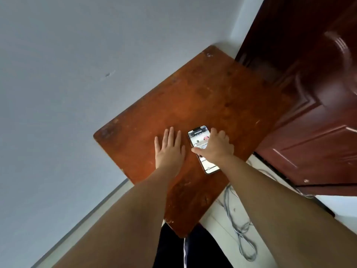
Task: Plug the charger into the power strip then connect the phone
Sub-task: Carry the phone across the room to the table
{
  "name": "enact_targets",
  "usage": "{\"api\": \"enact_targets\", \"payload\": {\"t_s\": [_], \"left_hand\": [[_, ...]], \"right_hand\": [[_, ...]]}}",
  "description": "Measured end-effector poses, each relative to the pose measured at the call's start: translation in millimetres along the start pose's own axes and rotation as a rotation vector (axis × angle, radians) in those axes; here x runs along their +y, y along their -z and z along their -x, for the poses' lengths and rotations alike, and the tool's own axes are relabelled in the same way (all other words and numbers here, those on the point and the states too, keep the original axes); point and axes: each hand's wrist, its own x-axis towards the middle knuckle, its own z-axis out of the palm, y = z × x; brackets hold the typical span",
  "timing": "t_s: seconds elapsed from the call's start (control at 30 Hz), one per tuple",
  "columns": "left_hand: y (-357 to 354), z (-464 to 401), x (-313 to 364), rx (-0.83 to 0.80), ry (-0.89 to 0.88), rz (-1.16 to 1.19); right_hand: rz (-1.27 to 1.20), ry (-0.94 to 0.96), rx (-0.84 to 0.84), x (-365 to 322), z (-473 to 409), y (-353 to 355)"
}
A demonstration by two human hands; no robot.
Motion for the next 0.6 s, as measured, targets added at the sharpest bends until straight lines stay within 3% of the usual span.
{"api": "enact_targets", "payload": {"t_s": [0.17, 0.33, 0.5, 0.6], "left_hand": [[-12, 4, -3, 0.082, 0.002, -0.117], [-9, 0, -1, 0.015, 0.016, -0.126], [16, -4, -1, -0.071, 0.03, -0.033], [50, 2, -9, -0.016, 0.159, 0.058]], "right_hand": [[-0.135, -0.013, -0.131, 0, -18, 5], [-0.324, 0.079, -0.193, 6, -27, 11], [-0.682, 0.12, -0.318, 4, -27, 28], [-0.795, 0.163, -0.43, -15, -25, 51]]}}
